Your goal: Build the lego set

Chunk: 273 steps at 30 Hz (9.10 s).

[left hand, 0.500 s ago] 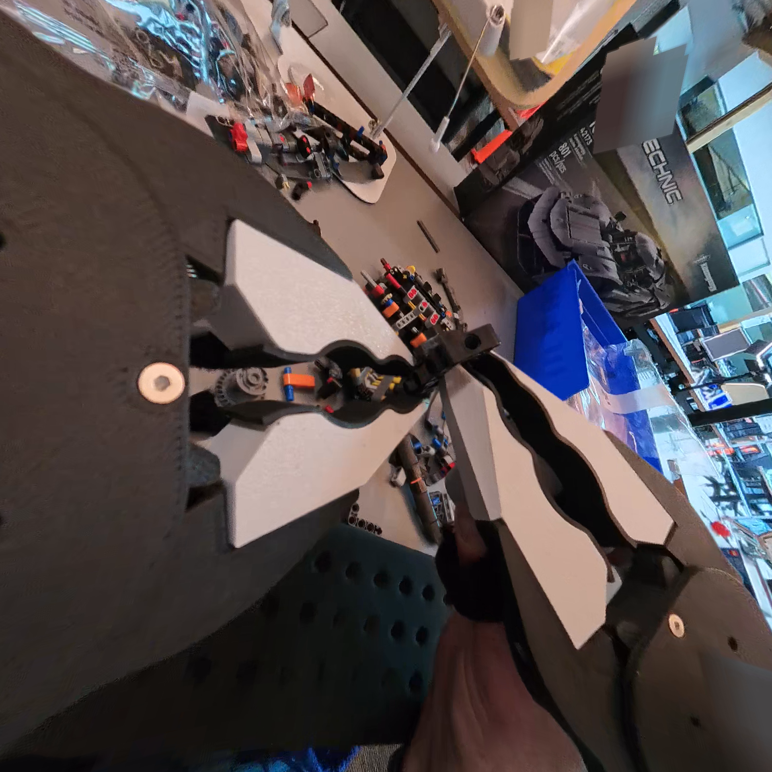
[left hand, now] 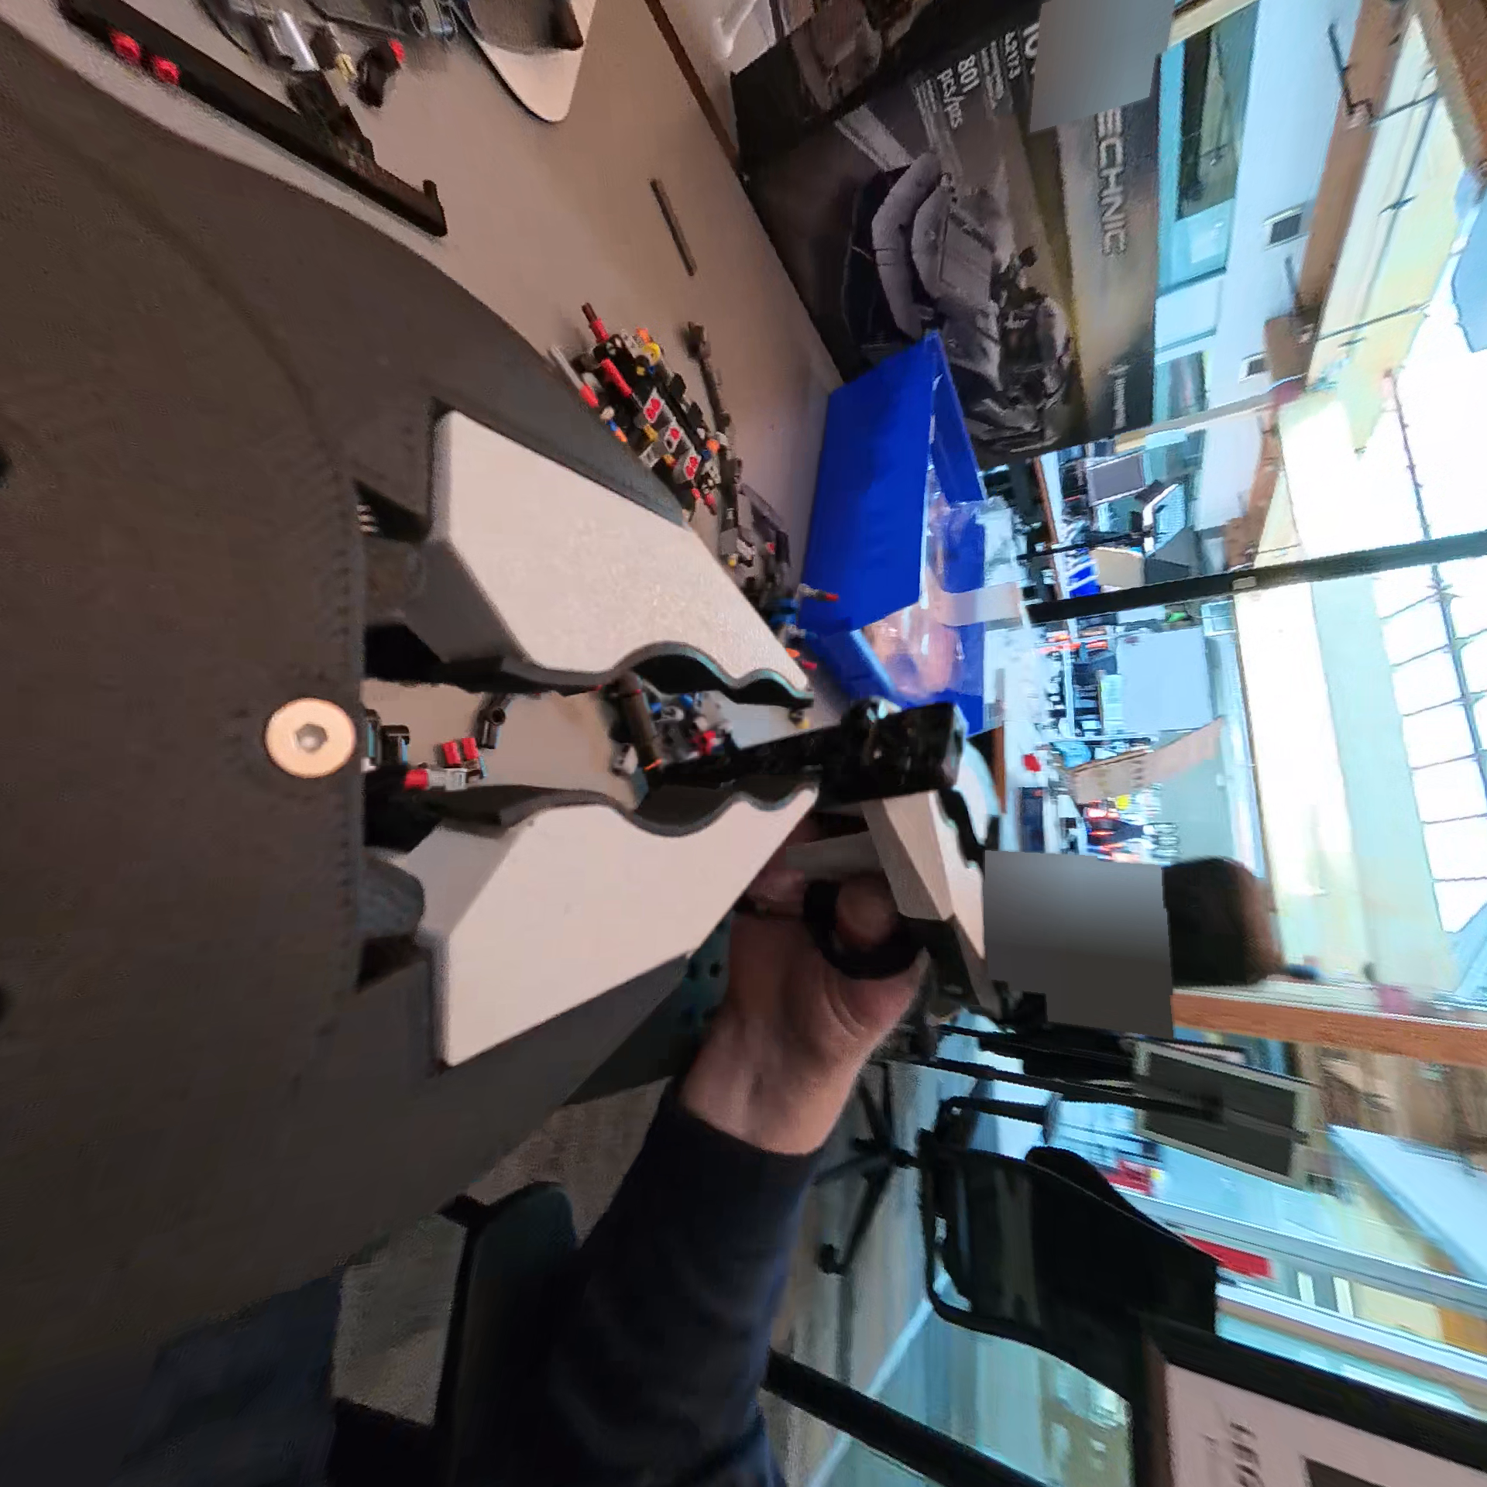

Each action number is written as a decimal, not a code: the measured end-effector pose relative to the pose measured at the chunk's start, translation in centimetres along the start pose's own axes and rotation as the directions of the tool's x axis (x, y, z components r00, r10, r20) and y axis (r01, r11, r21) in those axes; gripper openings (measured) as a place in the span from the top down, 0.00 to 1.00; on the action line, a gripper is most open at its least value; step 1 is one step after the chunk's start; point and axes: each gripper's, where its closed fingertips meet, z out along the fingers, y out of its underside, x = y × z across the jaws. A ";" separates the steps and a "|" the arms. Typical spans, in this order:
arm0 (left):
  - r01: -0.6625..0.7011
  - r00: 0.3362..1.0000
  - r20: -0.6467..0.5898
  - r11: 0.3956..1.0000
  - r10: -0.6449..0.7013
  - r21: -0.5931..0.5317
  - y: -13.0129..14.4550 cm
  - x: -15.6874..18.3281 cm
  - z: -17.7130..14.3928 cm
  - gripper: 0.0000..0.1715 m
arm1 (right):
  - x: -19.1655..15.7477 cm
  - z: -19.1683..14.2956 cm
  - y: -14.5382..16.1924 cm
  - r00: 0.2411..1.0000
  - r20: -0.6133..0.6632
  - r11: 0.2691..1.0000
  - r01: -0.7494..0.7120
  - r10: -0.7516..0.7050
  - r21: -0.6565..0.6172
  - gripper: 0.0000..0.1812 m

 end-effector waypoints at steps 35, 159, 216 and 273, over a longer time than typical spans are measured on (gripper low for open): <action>-0.436 0.727 0.301 0.753 0.617 -0.492 3.6 -2.7 1.3 0.97 | 1.1 0.5 4.1 0.997 -0.055 0.961 0.041 -0.058 -0.275 0.84; -0.415 0.726 0.199 0.650 0.658 -0.637 7.2 -0.4 3.0 1.00 | 7.2 -0.7 5.6 0.813 -0.515 0.903 0.030 -0.272 -0.429 0.97; 0.370 0.925 0.009 0.907 -0.379 0.203 -1.2 -4.3 -3.4 0.97 | 0.4 0.7 5.7 0.987 0.059 0.950 -0.128 0.151 -0.285 0.87; -0.150 0.987 -0.012 0.895 0.160 -0.419 7.5 0.1 1.6 0.85 | 0.8 -2.9 10.7 0.956 0.044 0.662 0.234 -0.290 -0.712 0.97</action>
